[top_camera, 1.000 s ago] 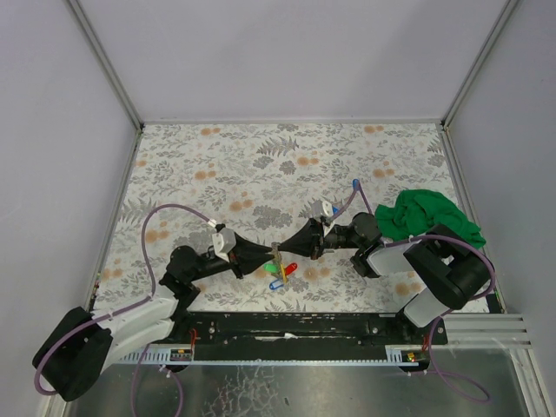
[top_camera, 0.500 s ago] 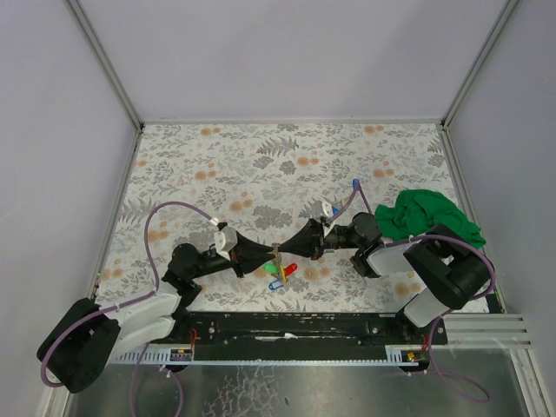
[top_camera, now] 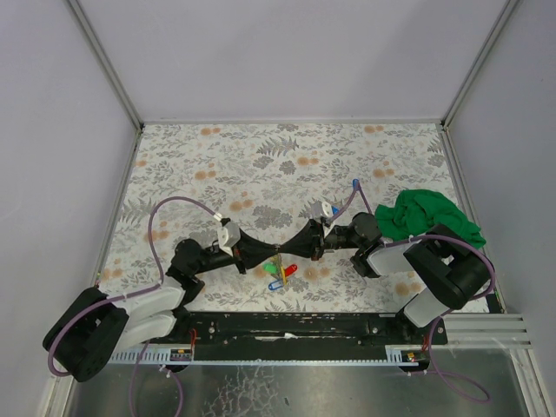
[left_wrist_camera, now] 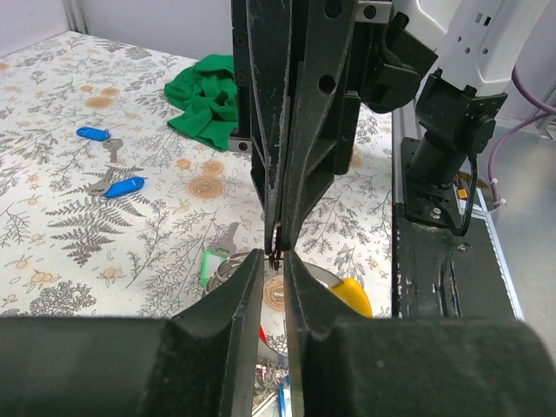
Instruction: Put the keys on the keyring
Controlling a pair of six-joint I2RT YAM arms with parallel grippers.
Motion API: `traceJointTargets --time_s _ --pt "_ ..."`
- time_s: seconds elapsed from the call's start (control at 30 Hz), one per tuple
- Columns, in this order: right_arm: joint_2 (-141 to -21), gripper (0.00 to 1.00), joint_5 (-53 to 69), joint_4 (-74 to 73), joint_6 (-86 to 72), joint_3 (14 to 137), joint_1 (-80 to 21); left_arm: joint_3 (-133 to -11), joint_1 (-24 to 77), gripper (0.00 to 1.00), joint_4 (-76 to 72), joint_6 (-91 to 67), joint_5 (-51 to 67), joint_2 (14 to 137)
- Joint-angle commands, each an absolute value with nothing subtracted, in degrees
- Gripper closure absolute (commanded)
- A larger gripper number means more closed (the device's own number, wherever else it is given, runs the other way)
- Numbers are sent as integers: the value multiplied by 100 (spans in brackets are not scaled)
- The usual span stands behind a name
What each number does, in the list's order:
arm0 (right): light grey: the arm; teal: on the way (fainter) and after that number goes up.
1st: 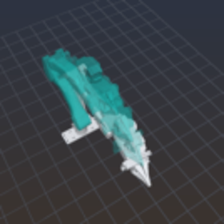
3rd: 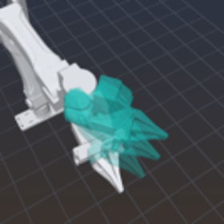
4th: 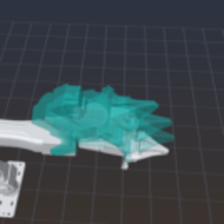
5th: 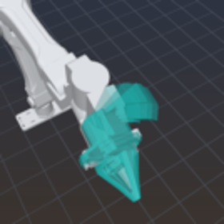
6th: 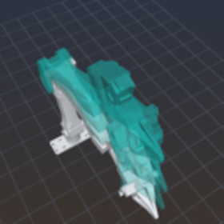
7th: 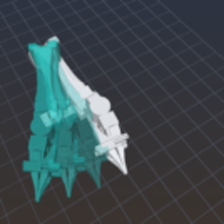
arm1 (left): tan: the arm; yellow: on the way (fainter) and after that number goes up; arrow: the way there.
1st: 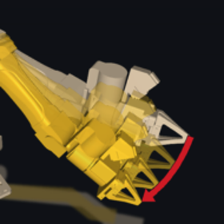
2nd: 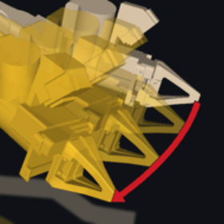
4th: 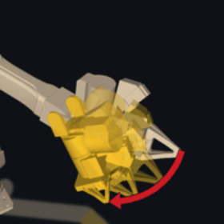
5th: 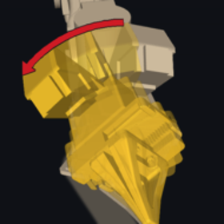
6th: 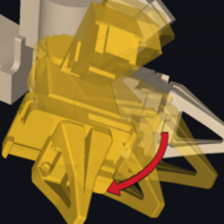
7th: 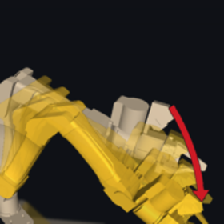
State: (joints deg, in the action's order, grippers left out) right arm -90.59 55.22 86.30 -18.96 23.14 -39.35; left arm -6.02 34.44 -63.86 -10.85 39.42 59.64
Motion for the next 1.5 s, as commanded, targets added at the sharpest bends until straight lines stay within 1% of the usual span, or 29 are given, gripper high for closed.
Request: traceJointTargets --time_s 0.0,0.07,0.13,0.2,0.3,0.5,0.6,0.63,0.77,0.87,0.97,1.2,1.47 --pt "-8952 99 5662 9227 -1925 2387 -3952 -807 3412 89 -6853 -1094 4127 6049" --pt "-8931 99 5649 9226 -1912 2380 -3947 -836 3406 93 -6751 -1058 4138 6069" --pt "-8907 99 5645 9201 -1893 2367 -3947 -887 3410 100 -6526 -966 4140 6050" --pt "-8878 98 5626 9131 -1842 2352 -3947 -953 3402 100 -6240 -866 4141 5944" --pt "-8802 93 5555 8937 -1641 2294 -3946 -1109 3405 100 -5469 -558 4014 5636" --pt "-8339 74 4910 8235 -974 2037 -3946 -1654 3413 100 -3482 214 3601 5041" --pt "-7888 67 4530 7192 -366 2021 -3946 -1948 3415 100 -2784 474 3474 5004" --pt "-7729 66 4447 6745 -165 2060 -3946 -2037 3411 100 -2596 573 3458 5029" --pt "-7140 64 4263 5226 572 2256 -3946 -2510 3424 100 -1709 994 3382 5247" --pt "-6730 63 4008 4166 1165 2395 -3946 -2878 3451 100 -1214 1254 3536 5459" --pt "-6567 63 3971 3570 1530 2572 -3946 -3191 3529 100 -694 1487 3588 5616" --pt "-6864 65 4296 3492 1600 2947 -3946 -3830 3767 100 297 1954 3450 5875" --pt "-7184 68 4823 3793 1268 3225 -3946 -4120 3938 100 675 2093 3416 6041"
